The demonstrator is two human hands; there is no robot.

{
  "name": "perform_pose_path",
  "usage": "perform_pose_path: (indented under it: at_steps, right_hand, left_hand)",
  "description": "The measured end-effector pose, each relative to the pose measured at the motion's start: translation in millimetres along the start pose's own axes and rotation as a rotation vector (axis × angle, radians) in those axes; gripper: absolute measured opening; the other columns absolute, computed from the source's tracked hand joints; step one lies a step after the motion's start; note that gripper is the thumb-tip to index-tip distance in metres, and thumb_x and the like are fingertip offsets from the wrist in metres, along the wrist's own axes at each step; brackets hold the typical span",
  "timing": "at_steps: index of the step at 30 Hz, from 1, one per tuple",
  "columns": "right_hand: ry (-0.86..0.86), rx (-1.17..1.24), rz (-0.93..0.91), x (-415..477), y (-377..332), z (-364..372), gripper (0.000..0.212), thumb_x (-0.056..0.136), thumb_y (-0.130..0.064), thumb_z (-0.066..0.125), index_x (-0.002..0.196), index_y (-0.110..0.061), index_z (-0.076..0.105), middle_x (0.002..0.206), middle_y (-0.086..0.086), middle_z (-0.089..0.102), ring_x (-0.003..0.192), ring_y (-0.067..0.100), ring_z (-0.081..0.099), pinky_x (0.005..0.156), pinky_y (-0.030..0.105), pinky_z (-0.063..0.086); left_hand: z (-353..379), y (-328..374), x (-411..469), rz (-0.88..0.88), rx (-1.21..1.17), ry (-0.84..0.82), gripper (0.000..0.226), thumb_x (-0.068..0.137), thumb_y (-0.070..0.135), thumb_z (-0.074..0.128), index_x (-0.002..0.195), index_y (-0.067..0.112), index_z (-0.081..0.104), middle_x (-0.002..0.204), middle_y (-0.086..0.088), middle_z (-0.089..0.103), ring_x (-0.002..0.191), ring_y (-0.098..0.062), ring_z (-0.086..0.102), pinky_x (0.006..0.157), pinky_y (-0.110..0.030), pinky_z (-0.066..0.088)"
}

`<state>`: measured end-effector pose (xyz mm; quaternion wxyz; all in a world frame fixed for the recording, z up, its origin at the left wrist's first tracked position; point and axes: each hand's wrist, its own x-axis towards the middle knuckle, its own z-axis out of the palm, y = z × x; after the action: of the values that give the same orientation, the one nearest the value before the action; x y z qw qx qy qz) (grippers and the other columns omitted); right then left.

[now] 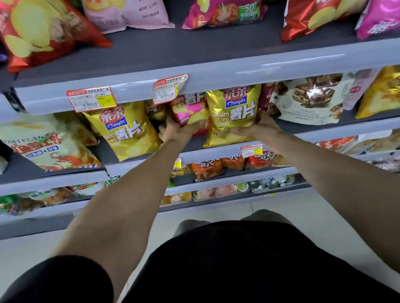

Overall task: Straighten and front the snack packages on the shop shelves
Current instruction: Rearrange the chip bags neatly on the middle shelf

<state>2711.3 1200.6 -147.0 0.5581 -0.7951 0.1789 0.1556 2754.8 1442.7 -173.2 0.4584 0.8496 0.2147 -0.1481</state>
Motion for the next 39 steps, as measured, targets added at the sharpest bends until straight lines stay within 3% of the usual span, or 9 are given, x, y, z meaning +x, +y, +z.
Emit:
perform_pose_path:
  at_steps: [3, 8, 16, 19, 24, 29, 33, 36, 39]
  right_hand:
    - [-0.093, 0.033, -0.099, -2, 4, -8, 0.046, 0.078, 0.002, 0.087, 0.112, -0.020, 0.064, 0.104, -0.009, 0.072, 0.083, -0.011, 0.068, 0.086, 0.015, 0.055]
    - [-0.195, -0.042, -0.137, 7, 5, -21, 0.104, 0.050, -0.031, 0.106, 0.140, -0.017, 0.056, 0.121, -0.006, 0.076, 0.112, 0.010, 0.071, 0.104, 0.034, 0.053]
    - [-0.183, -0.007, -0.124, 4, 22, -58, 0.067, 0.068, -0.008, 0.092, 0.129, -0.015, 0.067, 0.118, -0.001, 0.078, 0.112, 0.011, 0.072, 0.106, 0.034, 0.051]
    - [-0.145, 0.093, -0.106, 2, 29, -74, 0.049, 0.069, -0.004, 0.089, 0.112, -0.020, 0.071, 0.108, -0.004, 0.080, 0.106, 0.009, 0.073, 0.107, 0.035, 0.049]
    - [-0.086, 0.169, -0.101, -2, 37, -95, 0.071, 0.062, -0.020, 0.092, 0.128, -0.014, 0.067, 0.122, 0.001, 0.077, 0.121, 0.018, 0.069, 0.112, 0.040, 0.045]
    - [0.031, 0.101, -0.114, 3, 37, -91, 0.055, 0.071, -0.014, 0.095, 0.119, -0.022, 0.068, 0.112, -0.008, 0.078, 0.107, 0.009, 0.072, 0.107, 0.038, 0.050]
    - [-0.037, -0.010, -0.128, 5, 25, -64, 0.065, 0.071, -0.016, 0.096, 0.125, -0.022, 0.062, 0.116, -0.006, 0.074, 0.108, 0.014, 0.069, 0.102, 0.033, 0.052]
    - [-0.076, -0.004, -0.163, 5, 14, -31, 0.078, 0.075, -0.015, 0.093, 0.141, -0.017, 0.052, 0.119, -0.008, 0.067, 0.108, 0.011, 0.063, 0.086, 0.015, 0.047]
    - [-0.131, -0.012, -0.156, 12, 4, 3, 0.082, 0.077, -0.021, 0.093, 0.146, -0.020, 0.049, 0.124, -0.009, 0.063, 0.114, 0.010, 0.058, 0.096, 0.022, 0.045]
  left_hand:
    - [6, -1, 7, 0.002, -0.026, 0.002, 0.115, 0.074, 0.073, 0.081, 0.162, 0.019, 0.029, 0.169, -0.015, 0.022, 0.157, -0.037, 0.016, 0.128, -0.048, 0.017]
    - [15, -4, 6, 0.028, -0.335, -0.027, 0.110, 0.058, 0.054, 0.100, 0.145, 0.016, 0.043, 0.135, -0.003, 0.063, 0.129, -0.026, 0.060, 0.111, -0.044, 0.050]
    - [26, 19, -10, 0.135, -0.385, -0.114, 0.092, 0.064, 0.024, 0.102, 0.138, 0.017, 0.047, 0.117, 0.006, 0.068, 0.105, -0.013, 0.066, 0.089, -0.028, 0.052]
    - [26, 20, -14, 0.183, -0.347, -0.119, 0.102, 0.056, 0.016, 0.105, 0.141, 0.016, 0.049, 0.123, 0.003, 0.071, 0.112, -0.016, 0.068, 0.095, -0.032, 0.057]
    - [14, 8, -44, 0.268, -0.347, -0.086, 0.097, 0.062, 0.002, 0.100, 0.142, 0.012, 0.046, 0.124, 0.003, 0.068, 0.109, -0.010, 0.066, 0.080, -0.013, 0.056]
    - [-1, -34, -68, 0.311, -0.292, -0.007, 0.099, 0.054, 0.012, 0.105, 0.135, 0.021, 0.049, 0.126, 0.001, 0.072, 0.115, -0.015, 0.070, 0.099, -0.035, 0.059]
    - [-17, -53, -86, 0.310, -0.322, 0.047, 0.101, 0.058, 0.001, 0.102, 0.143, 0.009, 0.048, 0.125, -0.004, 0.073, 0.110, -0.013, 0.074, 0.089, -0.023, 0.062]
    - [-30, -67, -99, 0.292, -0.345, 0.050, 0.098, 0.058, 0.007, 0.102, 0.142, 0.010, 0.051, 0.118, 0.002, 0.076, 0.103, -0.006, 0.075, 0.083, -0.020, 0.061]
    - [-43, -84, -115, 0.262, -0.359, 0.067, 0.095, 0.051, 0.023, 0.102, 0.136, 0.016, 0.058, 0.111, 0.007, 0.079, 0.101, -0.007, 0.076, 0.078, -0.017, 0.060]
